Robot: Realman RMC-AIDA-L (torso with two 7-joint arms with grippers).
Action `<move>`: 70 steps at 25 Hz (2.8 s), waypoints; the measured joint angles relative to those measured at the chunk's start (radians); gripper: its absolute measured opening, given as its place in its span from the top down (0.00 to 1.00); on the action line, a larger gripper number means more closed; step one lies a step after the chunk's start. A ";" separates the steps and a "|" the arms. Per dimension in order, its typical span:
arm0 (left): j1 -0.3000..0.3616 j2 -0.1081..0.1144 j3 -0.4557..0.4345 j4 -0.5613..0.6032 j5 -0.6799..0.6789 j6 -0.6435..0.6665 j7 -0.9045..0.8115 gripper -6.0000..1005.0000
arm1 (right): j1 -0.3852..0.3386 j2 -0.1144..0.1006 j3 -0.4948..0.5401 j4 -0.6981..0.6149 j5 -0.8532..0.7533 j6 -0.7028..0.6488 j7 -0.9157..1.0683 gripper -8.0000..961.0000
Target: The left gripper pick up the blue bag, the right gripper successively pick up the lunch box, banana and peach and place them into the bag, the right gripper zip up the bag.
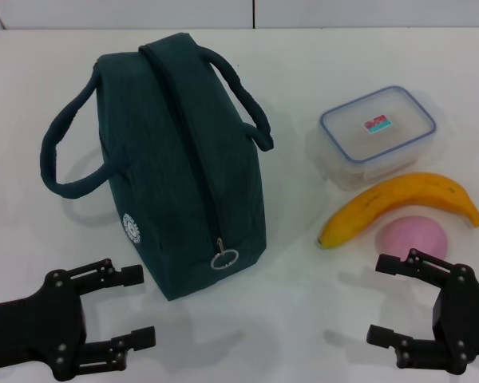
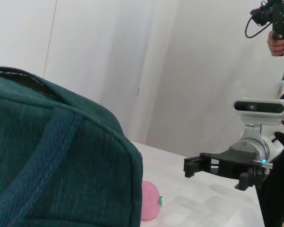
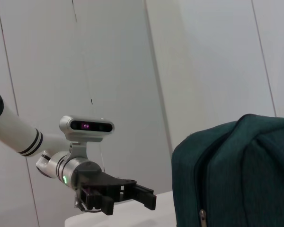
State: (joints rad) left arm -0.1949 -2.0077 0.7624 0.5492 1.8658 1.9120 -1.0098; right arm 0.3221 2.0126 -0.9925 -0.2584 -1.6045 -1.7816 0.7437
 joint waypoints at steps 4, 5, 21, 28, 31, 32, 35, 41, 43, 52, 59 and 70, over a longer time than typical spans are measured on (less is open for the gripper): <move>0.000 0.000 0.000 0.000 -0.001 0.000 0.000 0.20 | 0.000 0.000 -0.001 0.000 0.000 0.000 0.000 0.09; 0.000 0.000 0.000 0.000 -0.001 0.001 0.000 0.20 | 0.000 0.000 -0.001 -0.001 0.000 0.000 0.000 0.09; -0.036 0.041 -0.196 0.008 -0.004 0.012 -0.535 0.20 | 0.002 0.000 0.006 -0.001 0.006 0.005 -0.001 0.09; -0.076 0.094 -0.201 0.081 -0.003 0.027 -0.778 0.20 | 0.006 0.000 0.006 -0.001 0.012 0.005 0.004 0.09; -0.078 0.114 -0.198 0.138 0.005 0.037 -0.849 0.21 | 0.008 0.000 0.005 -0.001 0.012 0.005 0.006 0.09; -0.080 0.121 -0.200 0.155 0.003 0.044 -0.872 0.21 | 0.008 0.000 0.005 -0.001 0.012 0.006 0.007 0.09; -0.089 0.138 -0.205 0.188 -0.022 0.060 -0.942 0.21 | 0.009 0.000 0.006 -0.001 0.012 0.007 0.007 0.09; -0.133 0.151 -0.234 0.192 -0.064 0.048 -1.096 0.21 | 0.013 0.000 0.003 -0.001 0.012 0.014 0.007 0.09; -0.164 0.156 -0.251 0.192 -0.047 0.042 -1.180 0.21 | 0.015 0.001 0.003 -0.001 0.012 0.017 0.008 0.09; -0.349 0.127 -0.244 0.377 0.199 0.015 -1.505 0.22 | 0.023 0.002 -0.002 0.001 0.037 0.018 0.008 0.09; -0.427 0.089 -0.092 0.535 0.250 0.009 -1.706 0.22 | 0.024 0.002 -0.003 0.001 0.037 0.019 0.008 0.09; -0.500 0.080 -0.056 0.572 0.352 -0.018 -1.790 0.22 | 0.025 0.002 -0.003 0.001 0.037 0.037 -0.001 0.09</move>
State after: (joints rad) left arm -0.6946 -1.9273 0.7064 1.1215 2.2175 1.8941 -2.8003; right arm 0.3466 2.0141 -0.9955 -0.2576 -1.5677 -1.7450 0.7427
